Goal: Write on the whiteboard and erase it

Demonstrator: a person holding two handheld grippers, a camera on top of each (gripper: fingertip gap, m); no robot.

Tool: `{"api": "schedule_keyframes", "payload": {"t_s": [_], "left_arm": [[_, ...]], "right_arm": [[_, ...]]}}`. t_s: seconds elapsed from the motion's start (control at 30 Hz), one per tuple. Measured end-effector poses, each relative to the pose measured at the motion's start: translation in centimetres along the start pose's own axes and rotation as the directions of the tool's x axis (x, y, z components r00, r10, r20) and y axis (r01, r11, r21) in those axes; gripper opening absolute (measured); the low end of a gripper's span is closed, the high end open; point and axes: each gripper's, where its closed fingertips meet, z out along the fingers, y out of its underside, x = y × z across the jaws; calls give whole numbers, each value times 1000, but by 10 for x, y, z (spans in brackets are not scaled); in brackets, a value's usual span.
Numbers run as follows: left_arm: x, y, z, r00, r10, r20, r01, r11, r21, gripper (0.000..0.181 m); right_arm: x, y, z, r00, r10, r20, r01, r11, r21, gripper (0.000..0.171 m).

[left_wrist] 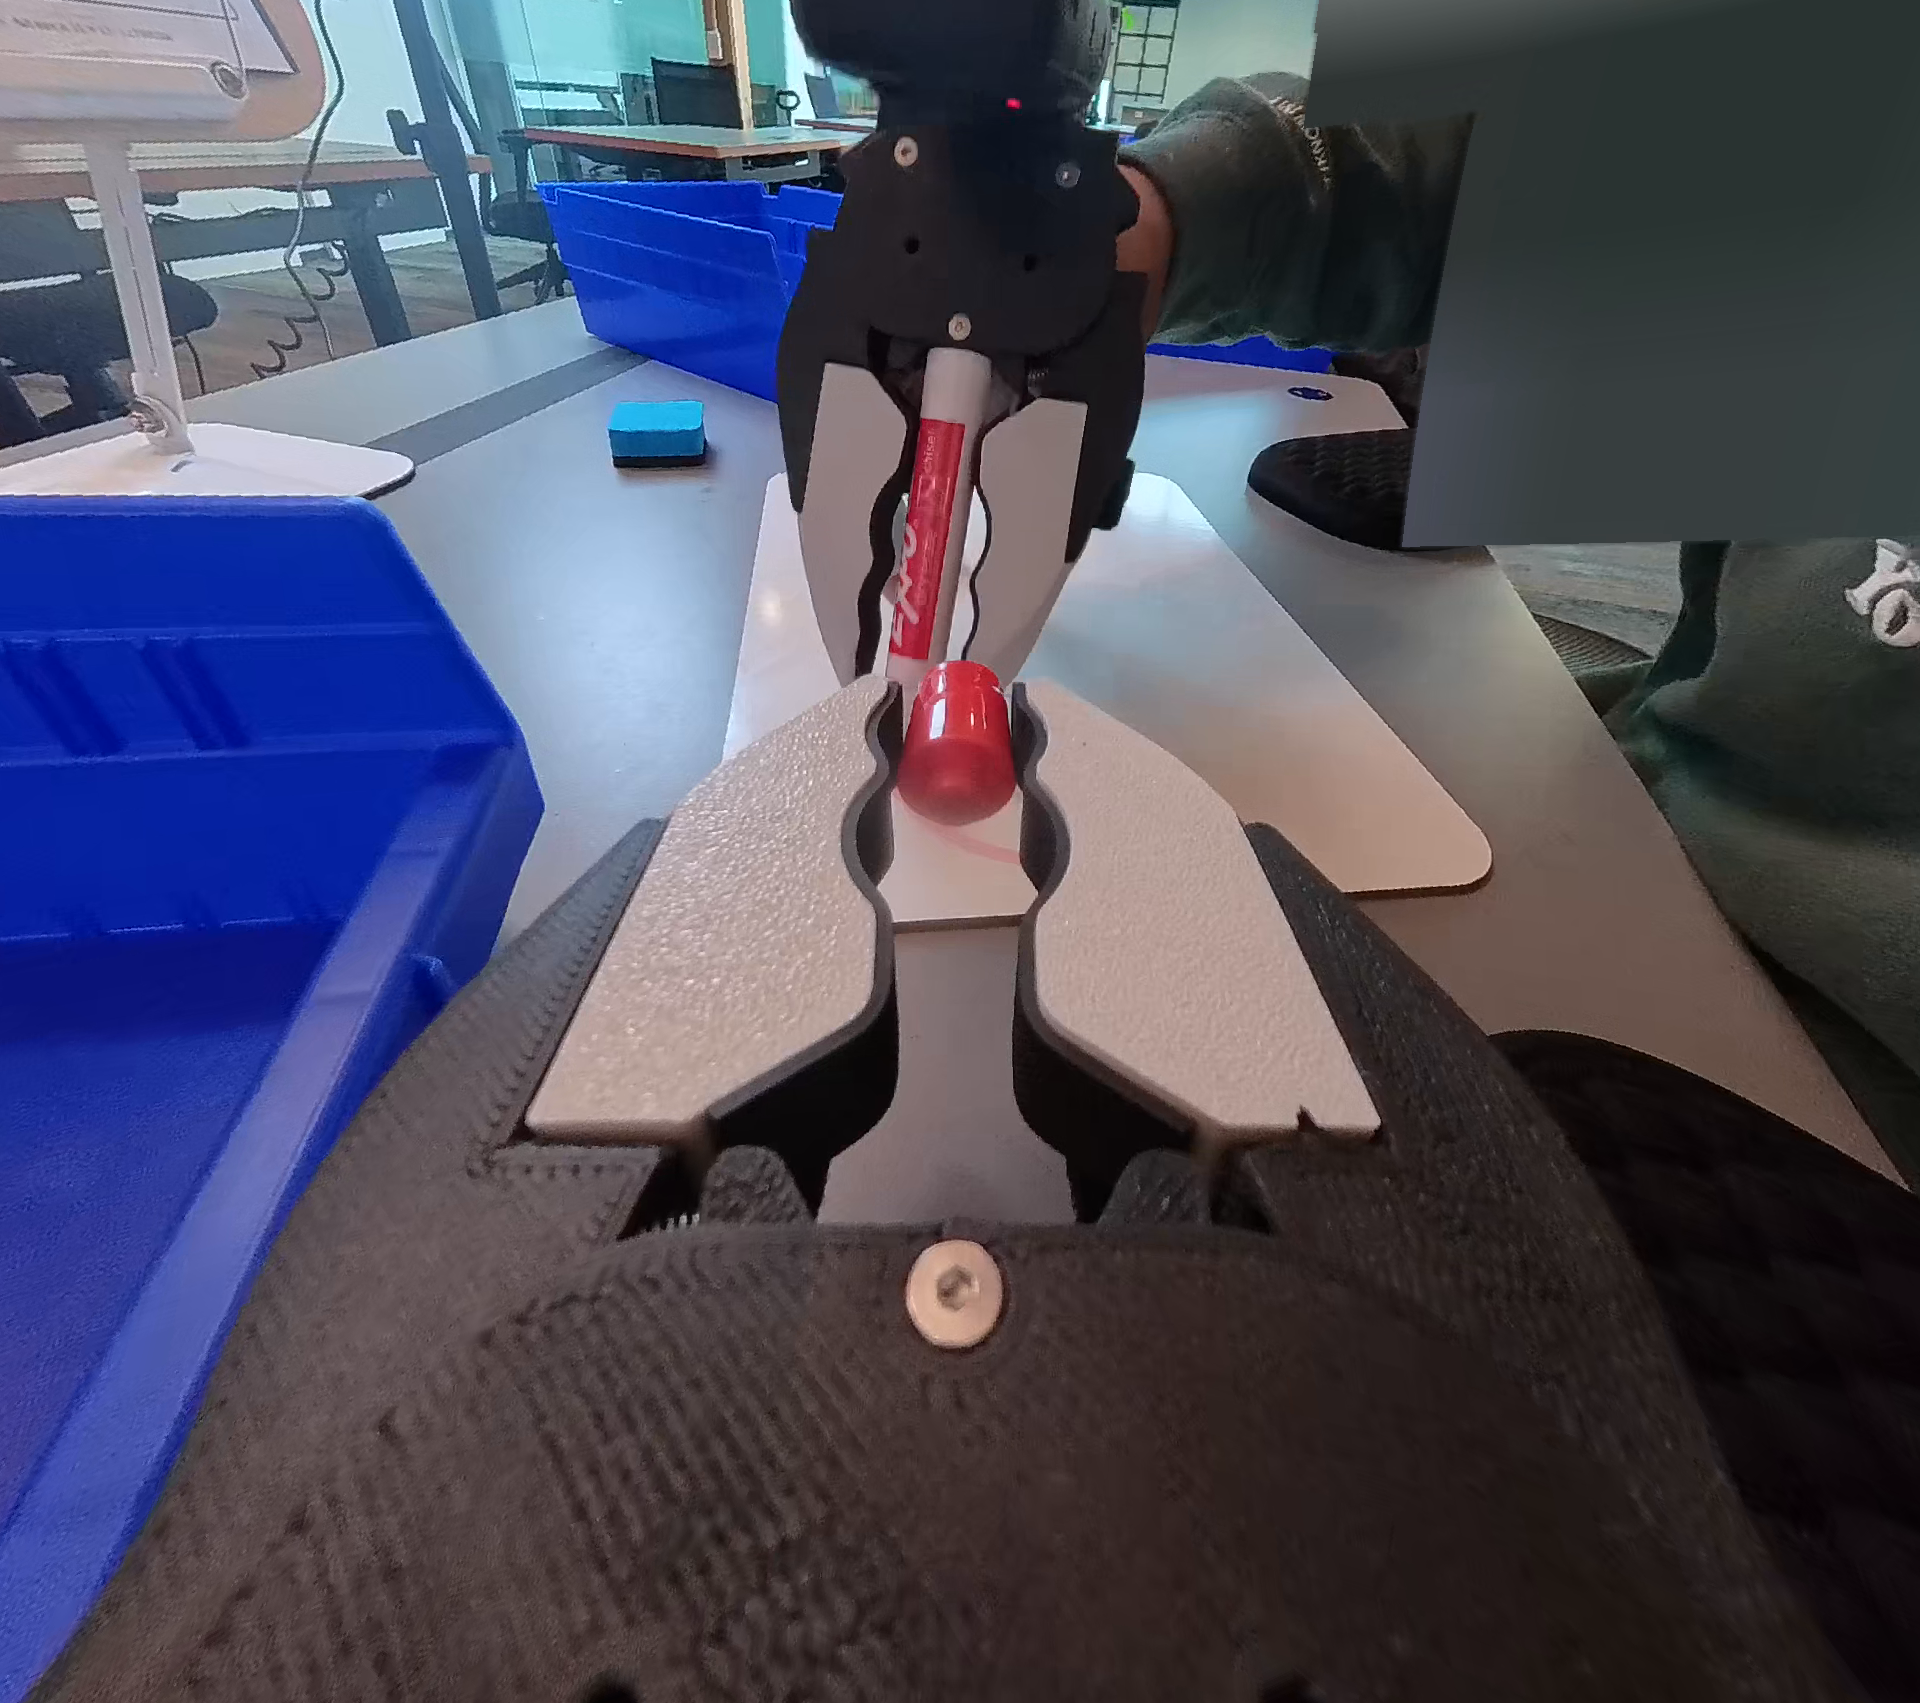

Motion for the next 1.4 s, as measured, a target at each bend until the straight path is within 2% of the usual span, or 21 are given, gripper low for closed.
{"api": "schedule_keyframes", "payload": {"t_s": [0.1, 0.2, 0.37, 1.4], "left_arm": [[1, 0, 0, 1000, 1, 0, -1, 1000, -1, 20], [1, 0, 0, 1000, -1, -1, 1, 1000, -2, 20], [0, 0, -1, 1000, -6, 0, 6, 1000, 1, 20], [0, 0, -1, 1000, -5, 7, 5, 1000, -4, 20]], "right_arm": [[6, 4, -17, 998, 53, -18, -52, 997, 48, 32], [15, 25, -33, 992, 112, -65, -110, 993, 44, 32], [8, 52, -32, 984, 159, -77, -158, 987, 15, 32], [27, 55, -28, 980, 174, -93, -176, 984, -9, 33]]}}
